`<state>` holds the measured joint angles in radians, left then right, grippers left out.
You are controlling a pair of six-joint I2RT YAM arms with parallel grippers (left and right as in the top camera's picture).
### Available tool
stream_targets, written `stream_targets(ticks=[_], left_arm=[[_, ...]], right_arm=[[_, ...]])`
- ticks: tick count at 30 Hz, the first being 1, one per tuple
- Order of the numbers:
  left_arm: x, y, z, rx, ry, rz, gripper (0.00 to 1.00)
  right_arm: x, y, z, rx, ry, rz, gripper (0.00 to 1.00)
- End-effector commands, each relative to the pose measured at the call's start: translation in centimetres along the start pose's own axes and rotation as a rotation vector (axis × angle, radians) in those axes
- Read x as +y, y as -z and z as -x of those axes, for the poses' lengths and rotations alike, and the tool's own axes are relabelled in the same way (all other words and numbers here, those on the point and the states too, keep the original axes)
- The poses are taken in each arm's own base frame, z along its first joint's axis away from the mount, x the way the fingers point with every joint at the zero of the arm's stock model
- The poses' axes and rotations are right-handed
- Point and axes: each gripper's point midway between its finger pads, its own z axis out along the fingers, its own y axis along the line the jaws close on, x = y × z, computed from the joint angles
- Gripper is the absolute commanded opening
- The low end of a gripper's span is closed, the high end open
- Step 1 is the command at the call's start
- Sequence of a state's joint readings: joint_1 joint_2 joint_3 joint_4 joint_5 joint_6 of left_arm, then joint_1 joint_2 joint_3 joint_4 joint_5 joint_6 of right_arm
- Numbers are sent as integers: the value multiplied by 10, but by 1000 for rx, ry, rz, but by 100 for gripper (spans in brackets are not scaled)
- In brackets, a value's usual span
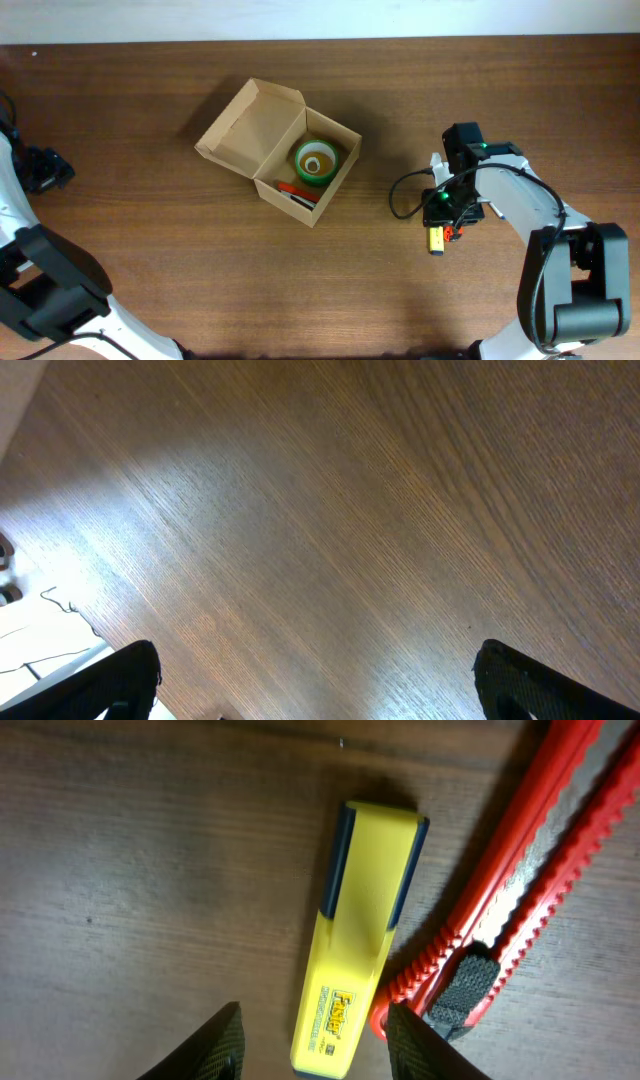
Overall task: Pack container
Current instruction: 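Grasp the yellow highlighter with the right gripper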
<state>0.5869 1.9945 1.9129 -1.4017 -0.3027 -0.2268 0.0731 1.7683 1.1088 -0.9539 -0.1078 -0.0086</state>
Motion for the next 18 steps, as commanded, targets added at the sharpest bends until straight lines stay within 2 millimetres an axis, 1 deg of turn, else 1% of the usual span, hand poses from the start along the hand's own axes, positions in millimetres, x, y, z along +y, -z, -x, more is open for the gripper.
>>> stream_targets(ticks=[1,3,8,10,12,14,16,17,18], left_arm=[[5,7,-1,-18,-1,0,100],[5,7,-1,-18,-1,0,100],[5,7,-1,-18,-1,0,100],[5,7,-1,-18,-1,0,100],[5,7,-1,-18,-1,0,100],[5,7,-1,-18,-1,0,100],[5,7,-1,-18,0,0,100],[5,7,-1,-18,-1,0,100],[5,7,-1,-18,-1,0,100]], right_arm=[[3,-5,1,1,8,12,47],[3,-10,3,7,7,13,47],[1,-34,1,67,0,17,47],[0,-39,0,80,-2,17,46],[0,-40,0,84,-2,17,45],[0,-40,0,84,-3,17,32],[1,-40,0,81,-2,21,9],[1,-40,1,77,-2,21,4],[1,-39,2,75,-2,21,4]])
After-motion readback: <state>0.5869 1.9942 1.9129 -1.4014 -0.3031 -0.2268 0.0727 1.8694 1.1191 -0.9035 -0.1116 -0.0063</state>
